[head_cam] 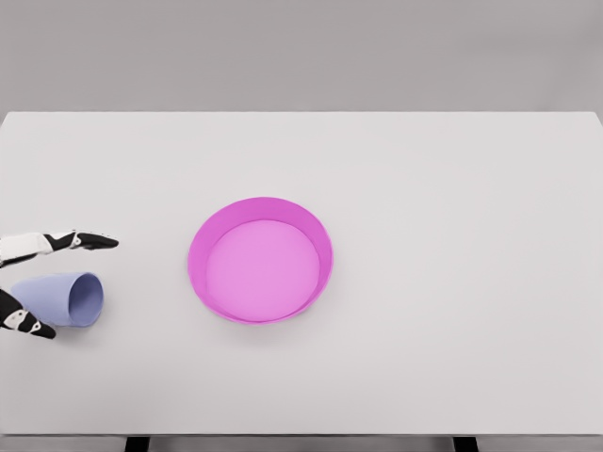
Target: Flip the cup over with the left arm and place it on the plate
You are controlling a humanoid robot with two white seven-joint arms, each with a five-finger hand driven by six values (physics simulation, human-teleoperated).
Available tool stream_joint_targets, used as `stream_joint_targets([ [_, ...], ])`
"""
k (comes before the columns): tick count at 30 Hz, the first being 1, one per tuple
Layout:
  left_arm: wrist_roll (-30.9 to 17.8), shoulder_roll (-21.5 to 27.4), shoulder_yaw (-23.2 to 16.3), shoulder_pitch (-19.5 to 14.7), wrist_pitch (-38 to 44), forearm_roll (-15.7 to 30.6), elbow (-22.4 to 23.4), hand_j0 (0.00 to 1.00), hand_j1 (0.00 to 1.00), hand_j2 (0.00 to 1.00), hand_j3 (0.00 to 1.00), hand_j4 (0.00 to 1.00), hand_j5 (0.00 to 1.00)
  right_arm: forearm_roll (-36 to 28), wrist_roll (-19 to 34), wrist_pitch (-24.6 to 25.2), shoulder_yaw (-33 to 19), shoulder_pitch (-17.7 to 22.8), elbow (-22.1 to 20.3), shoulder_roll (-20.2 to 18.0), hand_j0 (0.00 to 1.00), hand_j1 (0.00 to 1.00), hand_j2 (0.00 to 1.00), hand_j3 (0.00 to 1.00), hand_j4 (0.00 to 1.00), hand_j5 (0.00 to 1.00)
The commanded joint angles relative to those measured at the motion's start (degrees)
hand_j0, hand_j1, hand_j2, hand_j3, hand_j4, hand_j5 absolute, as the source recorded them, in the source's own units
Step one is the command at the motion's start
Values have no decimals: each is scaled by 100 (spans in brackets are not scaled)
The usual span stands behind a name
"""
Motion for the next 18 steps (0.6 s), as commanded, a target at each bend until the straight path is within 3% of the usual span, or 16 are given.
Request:
stream_joint_targets([
  [1, 148, 21, 26, 12, 449, 126, -1, 100, 100, 100, 100, 100, 100, -1, 1, 0, 0, 0, 1, -1, 100, 100, 100, 100, 100, 100],
  [7, 148, 57, 26, 311, 449, 477, -1, 100, 100, 100, 100, 100, 100, -1, 1, 0, 0, 0, 1, -1, 100, 100, 100, 100, 100, 100],
  [18, 148, 57, 158, 363, 432, 442, 8, 100, 100, 100, 100, 100, 100, -1, 1, 0, 0, 0, 1, -1, 100, 100, 100, 100, 100, 100],
])
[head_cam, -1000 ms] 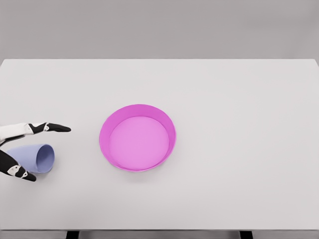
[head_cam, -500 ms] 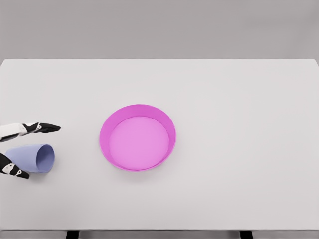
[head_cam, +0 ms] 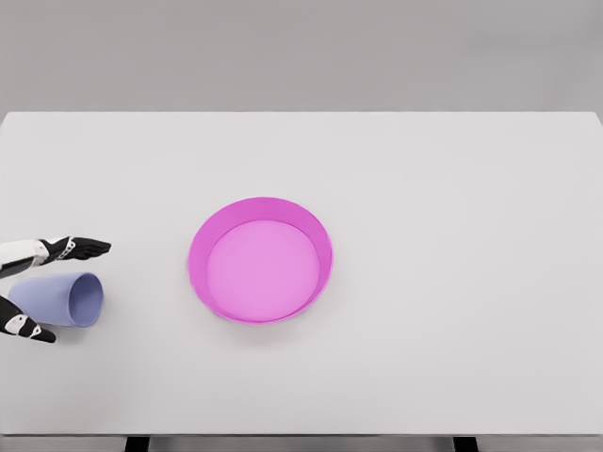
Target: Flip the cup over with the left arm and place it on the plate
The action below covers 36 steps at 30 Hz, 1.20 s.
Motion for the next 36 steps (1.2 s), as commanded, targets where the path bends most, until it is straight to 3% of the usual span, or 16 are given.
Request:
stream_joint_targets([
  [1, 1, 21, 89, 0, 27, 21, 2, 100, 100, 100, 100, 100, 100, -1, 2, 0, 0, 0, 1, -1, 100, 100, 100, 100, 100, 100],
  [10, 247, -67, 169, 26, 378, -612, 2, 100, 100, 100, 100, 100, 100, -1, -6, 0, 0, 0, 1, -1, 100, 100, 100, 100, 100, 100],
  [15, 502, -67, 151, 114, 651, -647, 10, 100, 100, 100, 100, 100, 100, -1, 2, 0, 0, 0, 1, -1, 100, 100, 100, 100, 100, 100],
  [34, 581, -305, 151, 308, 1240, -893, 19, 100, 100, 100, 100, 100, 100, -1, 2, 0, 0, 0, 1, -1, 100, 100, 100, 100, 100, 100],
  [36, 668, -305, 151, 413, 1257, -902, 19, 89, 89, 89, 89, 89, 89, -1, -6, 0, 0, 0, 1, -1, 100, 100, 100, 100, 100, 100],
])
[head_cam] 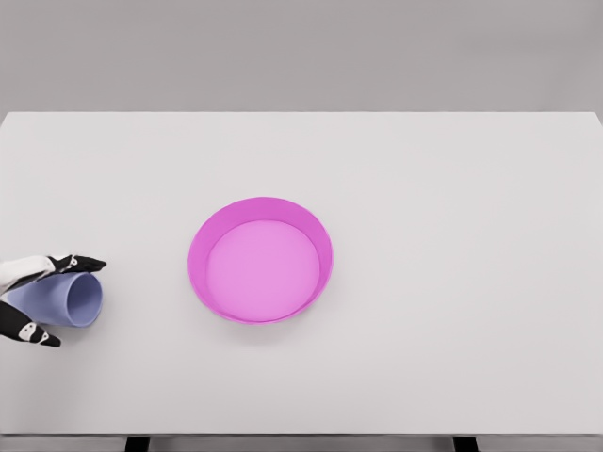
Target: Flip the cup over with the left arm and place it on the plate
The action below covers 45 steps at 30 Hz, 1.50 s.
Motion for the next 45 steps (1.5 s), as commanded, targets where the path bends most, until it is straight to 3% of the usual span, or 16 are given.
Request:
stream_joint_targets([
  [1, 172, -11, -30, 10, 36, -77, 5, 84, 84, 84, 84, 84, 84, -1, 1, 0, 0, 0, 1, -1, 100, 100, 100, 100, 100, 100],
  [4, 286, -11, -30, 54, 28, -68, -3, 56, 56, 56, 56, 56, 56, -1, 1, 0, 0, 0, 1, -1, 100, 100, 100, 100, 100, 100],
  [7, 286, -11, -30, 54, 28, -51, -12, 51, 51, 51, 51, 51, 51, -1, 1, 0, 0, 0, 1, -1, 100, 100, 100, 100, 100, 100],
  [18, 225, -37, 348, 54, -500, 134, -12, 50, 50, 50, 50, 50, 50, -1, 1, 0, 0, 0, 1, -1, 100, 100, 100, 100, 100, 100],
  [35, 190, -1277, 989, 19, -1001, 398, -21, 51, 51, 51, 51, 51, 51, -1, 1, 0, 0, 0, 1, -1, 100, 100, 100, 100, 100, 100],
  [45, 181, -1883, 1051, -192, -1106, 969, -21, 50, 50, 50, 50, 50, 50, -1, 1, 0, 0, 0, 1, -1, 100, 100, 100, 100, 100, 100],
])
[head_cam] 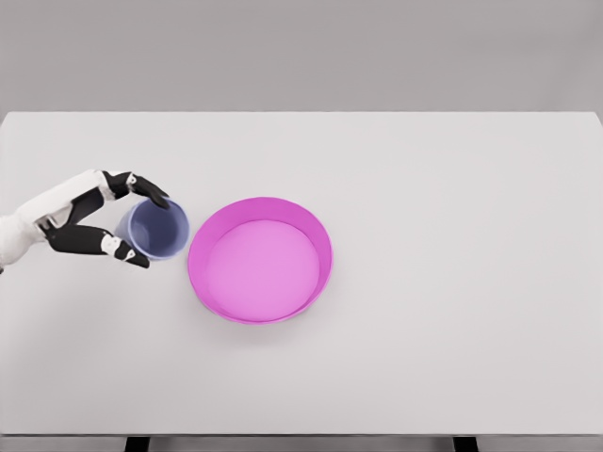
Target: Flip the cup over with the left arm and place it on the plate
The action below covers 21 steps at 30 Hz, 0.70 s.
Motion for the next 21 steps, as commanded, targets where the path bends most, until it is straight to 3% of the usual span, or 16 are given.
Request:
stream_joint_targets([
  [1, 2, -129, 19, 0, -9, 236, -2, 49, 49, 49, 49, 49, 49, -1, 0, 0, 0, 0, 1, -1, 100, 100, 100, 100, 100, 100],
  [7, 2, -498, 1, -246, -9, 667, -2, 49, 49, 49, 49, 49, 49, -1, 0, 0, 0, 0, 1, -1, 100, 100, 100, 100, 100, 100],
  [16, 11, -1842, -60, -343, 61, 781, 7, 47, 47, 47, 47, 47, 47, -1, 0, 0, 0, 0, 1, -1, 100, 100, 100, 100, 100, 100],
  [21, 28, -2212, -104, -343, 465, 984, 7, 46, 46, 46, 46, 46, 46, -1, 0, 0, 0, 0, 1, -1, 100, 100, 100, 100, 100, 100],
])
